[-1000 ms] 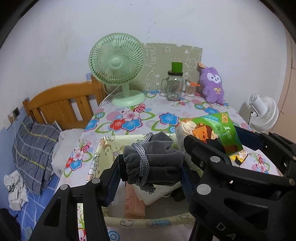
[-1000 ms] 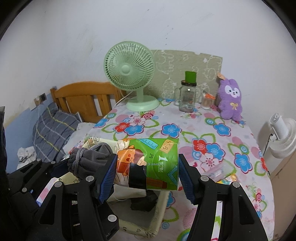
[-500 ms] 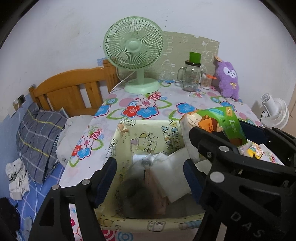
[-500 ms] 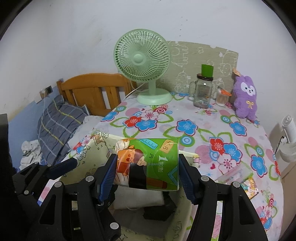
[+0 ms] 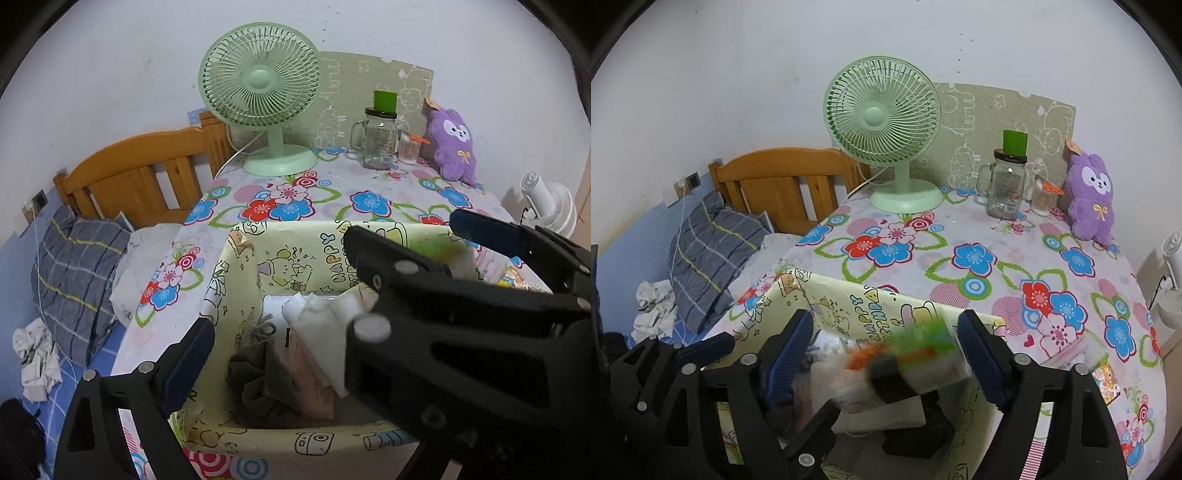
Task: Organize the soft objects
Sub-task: 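Open the right tool to drop the tissue pack into the box while the left tool releases the glove, then withdraw both open tools from the box toward the yellow cartoon snack box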
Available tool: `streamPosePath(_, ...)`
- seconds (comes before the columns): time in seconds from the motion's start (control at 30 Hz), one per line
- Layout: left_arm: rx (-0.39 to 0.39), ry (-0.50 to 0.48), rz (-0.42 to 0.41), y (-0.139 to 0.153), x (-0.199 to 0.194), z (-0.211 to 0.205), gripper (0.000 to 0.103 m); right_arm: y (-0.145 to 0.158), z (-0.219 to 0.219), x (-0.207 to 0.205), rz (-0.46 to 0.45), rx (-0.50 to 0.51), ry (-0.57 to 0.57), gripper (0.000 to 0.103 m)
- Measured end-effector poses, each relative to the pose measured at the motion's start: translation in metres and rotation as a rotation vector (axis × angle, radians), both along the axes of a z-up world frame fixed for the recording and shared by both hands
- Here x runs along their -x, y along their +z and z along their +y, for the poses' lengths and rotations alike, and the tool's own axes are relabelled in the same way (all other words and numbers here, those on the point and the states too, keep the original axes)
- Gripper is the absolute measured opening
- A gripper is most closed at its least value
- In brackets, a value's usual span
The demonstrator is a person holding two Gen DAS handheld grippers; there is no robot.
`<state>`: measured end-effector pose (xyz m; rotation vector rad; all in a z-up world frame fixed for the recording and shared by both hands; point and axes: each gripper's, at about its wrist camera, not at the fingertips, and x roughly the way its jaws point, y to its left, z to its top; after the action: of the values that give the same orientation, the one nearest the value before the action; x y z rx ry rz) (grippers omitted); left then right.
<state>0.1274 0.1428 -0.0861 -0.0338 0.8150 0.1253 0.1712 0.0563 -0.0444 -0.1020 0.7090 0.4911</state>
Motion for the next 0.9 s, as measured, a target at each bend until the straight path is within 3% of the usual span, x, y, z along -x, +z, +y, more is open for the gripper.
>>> streamPosePath(0.23, 0.012, 0.006, -0.005, 0.003, 0.002, -0.002, 0.097, 0.002, -0.004, 0.005, -0.005, -0.001, 0.013, 0.094)
streamPosePath(0.9, 0.001, -0.028, -0.061, 0.023, 0.016, -0.041, 0.099, 0.017, -0.045, 0.029, -0.026, 0.000, -0.031, 0.095)
